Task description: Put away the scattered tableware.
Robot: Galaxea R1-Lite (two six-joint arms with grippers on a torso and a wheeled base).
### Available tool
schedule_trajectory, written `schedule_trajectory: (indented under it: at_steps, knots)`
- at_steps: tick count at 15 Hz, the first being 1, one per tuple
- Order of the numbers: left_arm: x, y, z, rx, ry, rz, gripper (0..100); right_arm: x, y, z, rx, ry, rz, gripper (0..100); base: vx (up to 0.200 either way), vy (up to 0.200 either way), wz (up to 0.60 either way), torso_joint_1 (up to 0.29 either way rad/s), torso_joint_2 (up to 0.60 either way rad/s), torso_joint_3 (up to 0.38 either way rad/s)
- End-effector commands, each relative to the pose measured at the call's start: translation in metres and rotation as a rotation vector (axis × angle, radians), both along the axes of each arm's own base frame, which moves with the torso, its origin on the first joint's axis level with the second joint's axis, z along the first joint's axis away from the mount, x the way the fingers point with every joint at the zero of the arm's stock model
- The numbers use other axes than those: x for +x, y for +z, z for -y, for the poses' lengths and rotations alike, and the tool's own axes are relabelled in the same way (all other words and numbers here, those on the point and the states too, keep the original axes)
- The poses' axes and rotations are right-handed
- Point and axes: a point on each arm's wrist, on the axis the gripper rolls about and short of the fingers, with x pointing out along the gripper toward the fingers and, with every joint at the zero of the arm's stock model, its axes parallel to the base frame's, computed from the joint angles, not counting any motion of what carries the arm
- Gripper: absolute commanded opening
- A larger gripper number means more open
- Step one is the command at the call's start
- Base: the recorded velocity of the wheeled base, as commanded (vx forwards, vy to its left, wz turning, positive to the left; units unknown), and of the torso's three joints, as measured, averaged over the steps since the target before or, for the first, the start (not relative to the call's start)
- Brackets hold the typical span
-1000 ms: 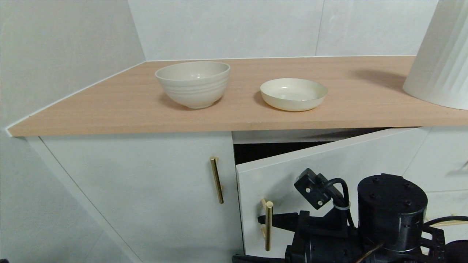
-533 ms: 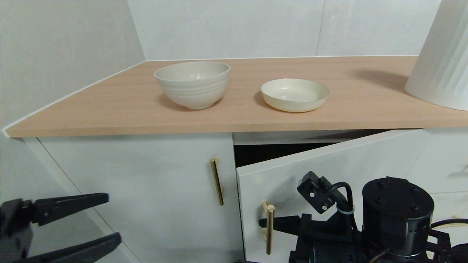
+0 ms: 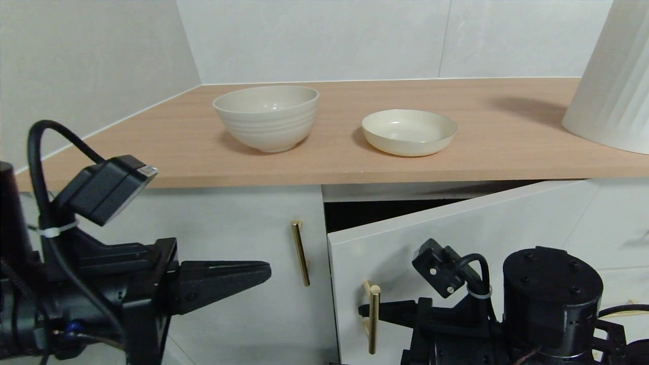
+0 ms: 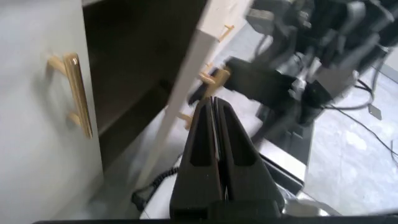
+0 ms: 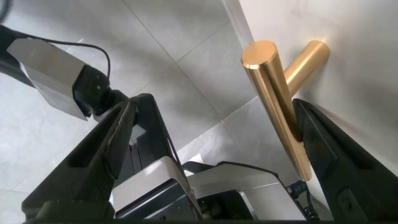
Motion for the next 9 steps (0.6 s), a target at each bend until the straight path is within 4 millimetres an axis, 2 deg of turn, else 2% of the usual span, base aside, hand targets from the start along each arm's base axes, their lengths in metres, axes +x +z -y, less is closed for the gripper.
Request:
schedule_trajectory:
  at_steps: [1, 4, 9]
  knots:
    - [0.026, -0.019, 0.016, 0.022, -0.001, -0.058, 0, 0.001, -0.004, -0.001, -0.015, -0.003, -0.010, 100, 0.000, 0.000, 0.00, 0.000, 0.00, 0.000]
    - [0.068, -0.051, 0.037, 0.047, 0.102, -0.071, 0, 0.001, -0.004, -0.001, -0.012, -0.004, -0.008, 100, 0.000, 0.000, 0.00, 0.000, 0.00, 0.000]
    - [0.085, -0.084, 0.069, 0.039, 0.044, -0.046, 0, 0.001, -0.003, -0.001, -0.010, -0.006, -0.005, 100, 0.000, 0.000, 0.00, 0.000, 0.00, 0.000]
